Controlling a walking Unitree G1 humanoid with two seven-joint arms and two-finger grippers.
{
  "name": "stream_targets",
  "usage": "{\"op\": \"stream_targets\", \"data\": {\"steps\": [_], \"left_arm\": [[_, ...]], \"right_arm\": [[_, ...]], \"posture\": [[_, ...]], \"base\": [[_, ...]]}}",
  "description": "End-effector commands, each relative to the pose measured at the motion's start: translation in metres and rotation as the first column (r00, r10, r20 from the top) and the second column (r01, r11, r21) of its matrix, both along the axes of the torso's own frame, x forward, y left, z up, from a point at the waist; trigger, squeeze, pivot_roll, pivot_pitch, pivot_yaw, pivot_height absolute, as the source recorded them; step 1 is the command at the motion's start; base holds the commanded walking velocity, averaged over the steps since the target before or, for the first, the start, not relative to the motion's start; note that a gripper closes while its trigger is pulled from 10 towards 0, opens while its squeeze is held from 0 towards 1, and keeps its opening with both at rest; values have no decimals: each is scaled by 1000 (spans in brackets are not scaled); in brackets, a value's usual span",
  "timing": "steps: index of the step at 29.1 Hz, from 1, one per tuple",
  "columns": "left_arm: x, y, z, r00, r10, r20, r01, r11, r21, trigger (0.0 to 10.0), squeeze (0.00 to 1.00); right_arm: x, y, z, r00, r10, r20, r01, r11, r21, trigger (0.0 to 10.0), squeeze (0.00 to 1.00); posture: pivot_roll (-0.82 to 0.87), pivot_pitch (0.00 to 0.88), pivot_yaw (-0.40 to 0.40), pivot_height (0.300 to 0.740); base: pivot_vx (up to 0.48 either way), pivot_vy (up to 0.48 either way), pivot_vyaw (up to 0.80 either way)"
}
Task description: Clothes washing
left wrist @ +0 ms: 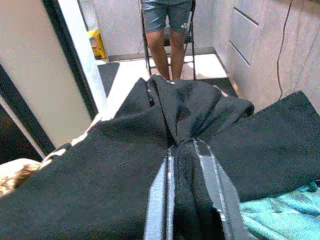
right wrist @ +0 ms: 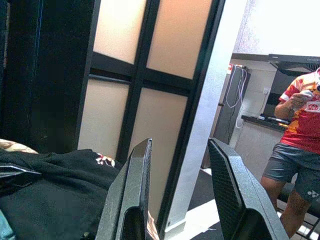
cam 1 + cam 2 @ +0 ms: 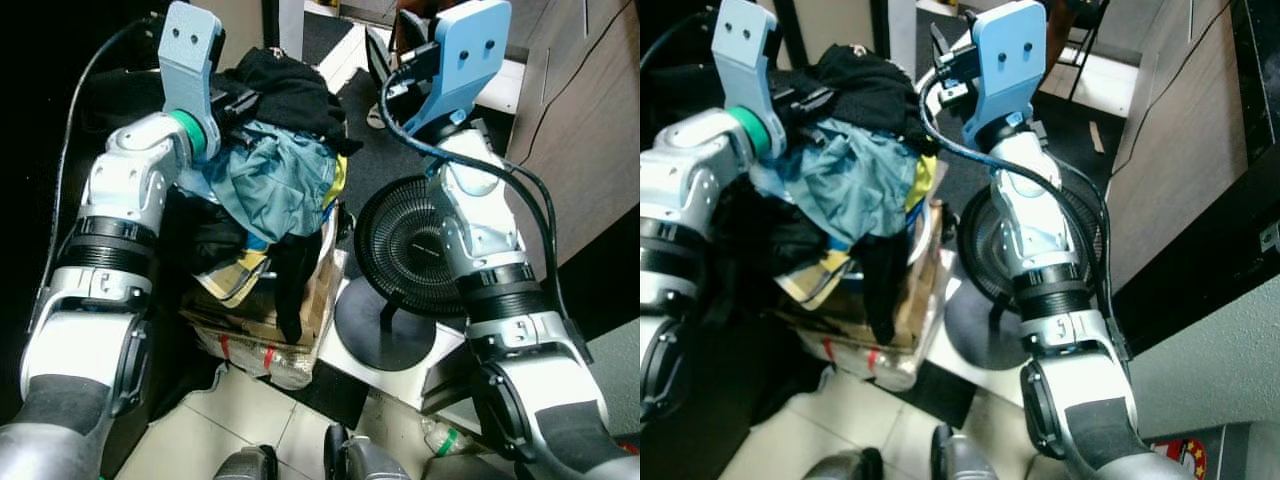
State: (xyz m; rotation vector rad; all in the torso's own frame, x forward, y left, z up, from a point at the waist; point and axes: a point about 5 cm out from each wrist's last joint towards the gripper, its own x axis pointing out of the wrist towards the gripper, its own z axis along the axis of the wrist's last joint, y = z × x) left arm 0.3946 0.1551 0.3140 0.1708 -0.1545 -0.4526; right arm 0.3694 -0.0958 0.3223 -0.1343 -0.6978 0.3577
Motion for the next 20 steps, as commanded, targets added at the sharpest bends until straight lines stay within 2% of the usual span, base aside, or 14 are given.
{"op": "stream_targets", "data": {"steps": [1, 4, 5, 6, 7, 8, 10, 13, 14, 15, 16, 18, 19, 20], "left_arm": [[-2, 0, -1, 1000, 4, 20, -4, 1000, 25, 0, 0], [-4, 0, 5, 999, 5, 53, -5, 1000, 11, 0, 0], [-11, -3, 20, 989, -30, 148, 33, 999, -16, 0, 0], [-11, -3, 20, 989, -30, 148, 33, 999, -16, 0, 0], [-23, -7, 41, 958, -81, 275, 99, 994, -50, 10000, 0], [-34, -9, 58, 918, -109, 381, 145, 987, -68, 10000, 0], [-34, -9, 58, 918, -109, 381, 145, 987, -68, 10000, 0], [-61, 4, 104, 809, -61, 584, 188, 969, -159, 10000, 0], [-61, 4, 104, 809, -61, 584, 188, 969, -159, 10000, 0], [-67, 13, 118, 775, -23, 631, 182, 965, -188, 10000, 0], [-67, 13, 118, 775, -23, 631, 182, 965, -188, 10000, 0], [-77, 43, 147, 704, 132, 698, 113, 949, -293, 10000, 0], [-77, 43, 147, 704, 132, 698, 113, 949, -293, 10000, 0], [-80, 54, 155, 680, 191, 708, 91, 936, -340, 10000, 0]], "right_arm": [[-2, -1, -1, 1000, 4, 6, -4, 1000, 6, 10000, 0], [-2, -1, -1, 1000, 4, 7, -4, 1000, 6, 10000, 0], [-3, -1, -1, 1000, 6, 9, -6, 1000, 6, 10000, 0], [-3, -1, -1, 1000, 6, 9, -6, 1000, 6, 10000, 0], [-3, 0, 0, 1000, 7, 11, -7, 1000, 5, 10000, 0], [-4, 0, 0, 1000, 9, 14, -10, 1000, 6, 10000, 0], [-4, 0, 0, 1000, 9, 14, -10, 1000, 6, 10000, 0], [-6, 2, 1, 1000, 19, 20, -19, 1000, 12, 10000, 0], [-6, 2, 1, 1000, 19, 20, -19, 1000, 12, 10000, 0], [-7, 3, 0, 1000, 23, 21, -23, 1000, 13, 10000, 0], [-7, 3, 0, 1000, 23, 21, -23, 1000, 13, 10000, 0], [-8, 4, 0, 999, 28, 24, -28, 999, 17, 10000, 0], [-8, 4, 0, 999, 28, 24, -28, 999, 17, 10000, 0], [-8, 5, 1, 999, 29, 25, -29, 999, 18, 10000, 0]], "posture": [[61, 91, 37, 740], [61, 89, 36, 740], [60, 86, 36, 740], [60, 86, 36, 740], [59, 85, 36, 740], [59, 83, 36, 740], [59, 83, 36, 740], [60, 78, 36, 740], [60, 78, 36, 740], [61, 77, 37, 740], [61, 77, 37, 740], [62, 77, 40, 740], [62, 77, 40, 740], [62, 77, 40, 740]], "base": [[0, 0, 0], [0, 0, 0], [0, 0, 0], [0, 0, 0], [0, 0, 0], [0, 0, 0], [0, 0, 0], [0, 0, 0], [0, 0, 0], [0, 0, 0], [0, 0, 0], [0, 0, 0], [0, 0, 0], [0, 0, 0]]}}
